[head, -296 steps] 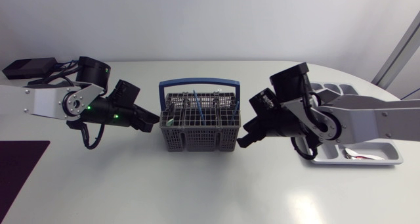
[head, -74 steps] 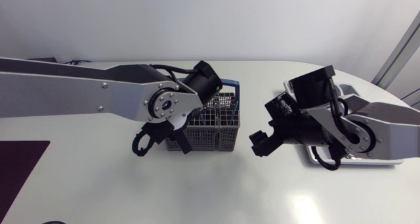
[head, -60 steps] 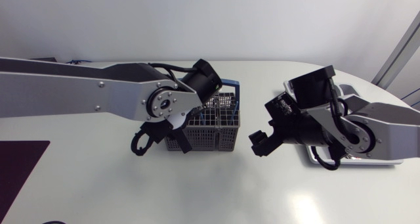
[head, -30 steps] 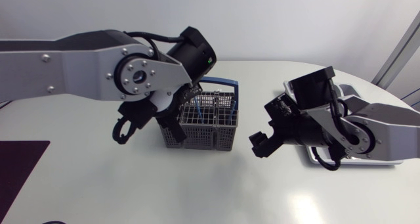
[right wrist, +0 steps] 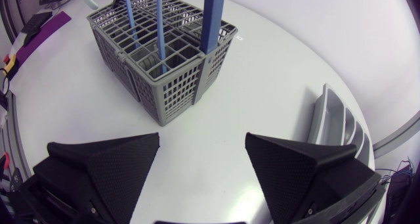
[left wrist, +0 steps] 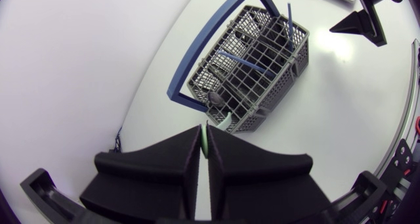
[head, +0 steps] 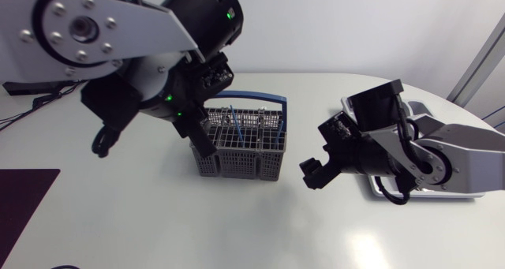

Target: Unload the cutlery basket into the drawer organizer.

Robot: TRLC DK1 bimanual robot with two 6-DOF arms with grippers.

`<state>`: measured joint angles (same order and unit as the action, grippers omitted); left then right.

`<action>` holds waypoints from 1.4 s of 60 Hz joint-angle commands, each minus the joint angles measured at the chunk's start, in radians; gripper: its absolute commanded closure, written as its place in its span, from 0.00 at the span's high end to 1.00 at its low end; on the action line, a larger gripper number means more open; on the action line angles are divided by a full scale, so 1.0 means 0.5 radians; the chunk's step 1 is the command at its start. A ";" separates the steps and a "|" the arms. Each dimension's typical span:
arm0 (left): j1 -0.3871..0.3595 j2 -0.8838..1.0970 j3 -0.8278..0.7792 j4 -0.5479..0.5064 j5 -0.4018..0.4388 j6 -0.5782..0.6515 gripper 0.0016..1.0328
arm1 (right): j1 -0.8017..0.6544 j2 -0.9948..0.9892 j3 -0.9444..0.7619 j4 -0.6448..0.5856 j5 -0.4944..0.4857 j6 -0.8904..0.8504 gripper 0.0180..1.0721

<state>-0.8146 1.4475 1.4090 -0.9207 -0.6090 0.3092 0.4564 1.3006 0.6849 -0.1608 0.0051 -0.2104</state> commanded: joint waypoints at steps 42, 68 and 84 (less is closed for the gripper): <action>0.157 -0.201 0.265 0.025 1.046 -0.422 0.03 | 0.020 -0.794 -0.072 -0.289 -0.139 -0.122 0.90; 0.187 0.332 0.508 0.031 1.730 -0.526 0.03 | 0.290 -1.000 -0.035 -0.467 -0.179 -0.147 0.86; 0.154 0.510 0.646 -0.048 1.878 -0.532 0.03 | 0.366 -0.892 0.014 -0.430 -0.185 -0.144 0.80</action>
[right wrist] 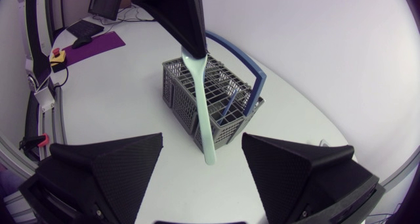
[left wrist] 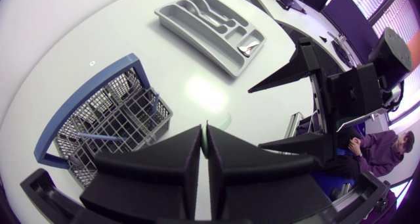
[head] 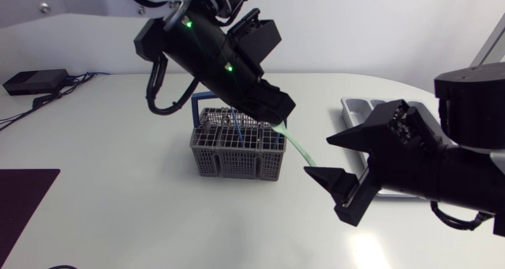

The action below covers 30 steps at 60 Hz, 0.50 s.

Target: Unload the cutlery basket into the drawer organizer.

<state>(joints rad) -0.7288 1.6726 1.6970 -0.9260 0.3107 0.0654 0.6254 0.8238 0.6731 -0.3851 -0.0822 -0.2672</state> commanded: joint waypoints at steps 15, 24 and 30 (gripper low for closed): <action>-0.040 0.103 0.091 -0.081 0.109 -0.023 0.03 | 0.047 0.227 0.077 0.132 -0.026 -0.039 0.72; -0.061 0.103 0.076 -0.090 0.109 -0.017 0.03 | 0.044 0.291 0.099 0.187 -0.041 -0.042 0.60; -0.067 0.109 0.070 -0.096 0.109 -0.008 0.03 | 0.044 0.325 0.123 0.190 -0.060 -0.045 0.59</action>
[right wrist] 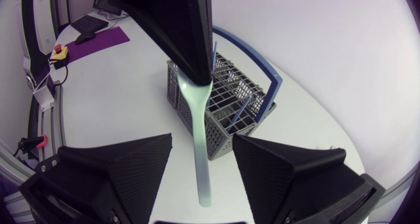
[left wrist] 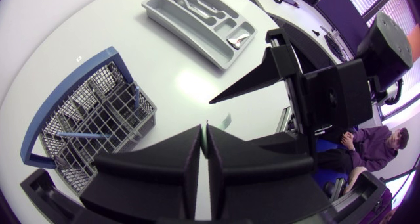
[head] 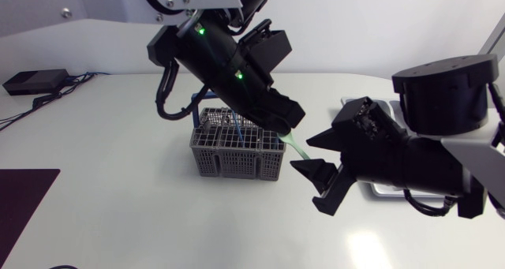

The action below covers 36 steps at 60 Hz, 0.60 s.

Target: Unload the cutlery basket into the drawer organizer.

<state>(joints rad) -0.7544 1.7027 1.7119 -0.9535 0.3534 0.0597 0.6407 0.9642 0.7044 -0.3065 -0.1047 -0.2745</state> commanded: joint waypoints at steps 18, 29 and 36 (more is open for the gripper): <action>-0.019 0.058 0.031 -0.041 0.023 0.013 0.03 | 0.013 0.109 0.098 0.042 -0.045 -0.037 0.38; -0.016 0.064 0.031 -0.041 0.023 0.016 0.03 | 0.013 0.118 0.110 0.045 -0.064 -0.037 0.27; -0.013 0.068 0.031 -0.041 0.023 0.019 0.03 | 0.013 0.121 0.116 0.030 -0.070 -0.037 0.26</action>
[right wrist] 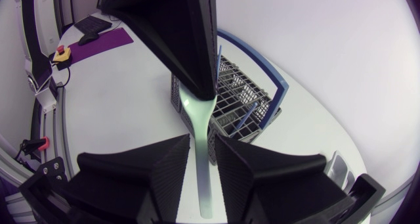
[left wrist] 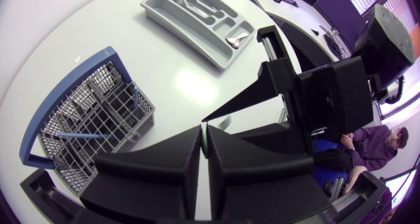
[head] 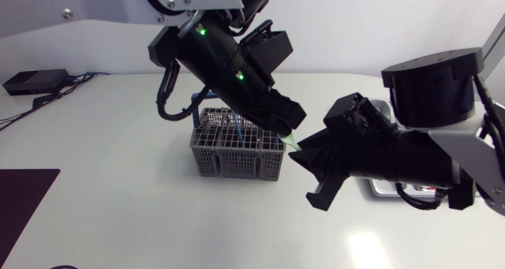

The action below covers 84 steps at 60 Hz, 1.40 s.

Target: Unload the cutlery basket into the drawer organizer.

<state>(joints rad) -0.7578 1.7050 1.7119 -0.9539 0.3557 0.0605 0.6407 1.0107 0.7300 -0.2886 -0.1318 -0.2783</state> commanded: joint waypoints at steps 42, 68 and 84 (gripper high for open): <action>-0.003 0.075 0.043 -0.040 0.019 0.026 0.03 | -0.002 0.049 0.025 -0.076 -0.065 -0.048 0.12; 0.003 0.057 0.043 -0.040 0.019 0.020 0.09 | 0.004 0.049 0.016 -0.086 -0.080 -0.054 0.10; 0.006 0.041 0.055 -0.034 0.019 0.011 0.31 | 0.010 0.037 -0.003 -0.092 -0.086 -0.057 0.10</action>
<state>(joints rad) -0.7574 1.7252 1.7123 -0.9684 0.3588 0.0635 0.6399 1.0225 0.7406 -0.3195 -0.1642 -0.2928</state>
